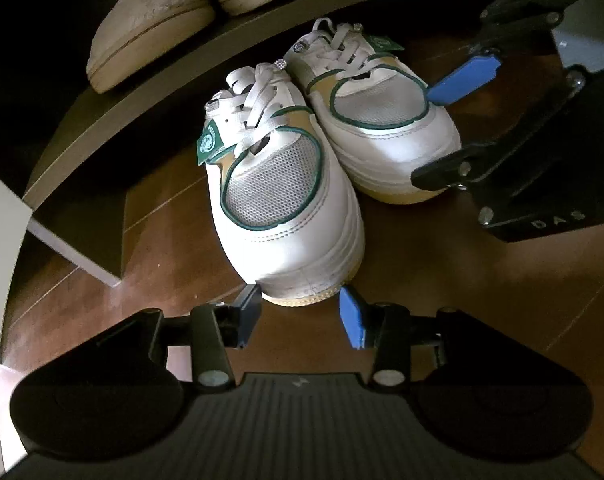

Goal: Organize scattered shoes
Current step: 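Set the white sneakers on the cabinet floor and open the right tool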

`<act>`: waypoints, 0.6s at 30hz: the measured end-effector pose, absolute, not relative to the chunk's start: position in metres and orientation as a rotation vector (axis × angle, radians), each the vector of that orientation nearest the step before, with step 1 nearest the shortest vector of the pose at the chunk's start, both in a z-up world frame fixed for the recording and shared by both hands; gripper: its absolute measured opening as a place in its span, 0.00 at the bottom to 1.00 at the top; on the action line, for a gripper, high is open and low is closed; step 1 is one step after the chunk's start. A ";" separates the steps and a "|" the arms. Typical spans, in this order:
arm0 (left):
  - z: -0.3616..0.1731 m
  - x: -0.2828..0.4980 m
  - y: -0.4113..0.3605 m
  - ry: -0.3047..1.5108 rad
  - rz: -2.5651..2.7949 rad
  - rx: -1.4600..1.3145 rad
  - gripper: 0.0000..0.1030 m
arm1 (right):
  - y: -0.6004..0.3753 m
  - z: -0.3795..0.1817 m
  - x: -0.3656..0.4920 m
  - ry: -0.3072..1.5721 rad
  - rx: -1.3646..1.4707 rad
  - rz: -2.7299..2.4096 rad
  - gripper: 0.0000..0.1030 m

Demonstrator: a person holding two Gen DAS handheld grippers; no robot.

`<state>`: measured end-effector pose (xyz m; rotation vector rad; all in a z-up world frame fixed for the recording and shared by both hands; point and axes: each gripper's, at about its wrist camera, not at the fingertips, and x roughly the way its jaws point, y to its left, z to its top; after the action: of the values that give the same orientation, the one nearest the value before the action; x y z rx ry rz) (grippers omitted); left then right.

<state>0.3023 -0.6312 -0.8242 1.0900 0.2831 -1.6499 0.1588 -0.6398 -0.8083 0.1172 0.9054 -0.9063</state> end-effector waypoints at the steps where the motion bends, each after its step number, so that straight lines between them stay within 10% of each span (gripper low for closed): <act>1: -0.825 0.301 -0.634 0.279 -1.652 1.092 0.48 | -0.644 -0.808 0.157 0.904 0.116 -0.908 0.49; 18: -0.834 0.287 -0.665 0.290 -1.631 1.027 0.48 | -0.687 -0.812 0.146 0.899 0.154 -0.970 0.49</act>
<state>0.2865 -0.6655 -0.8338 1.0273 0.2900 -1.6315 0.1459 -0.6873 -0.8118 0.1537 0.8989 -0.9700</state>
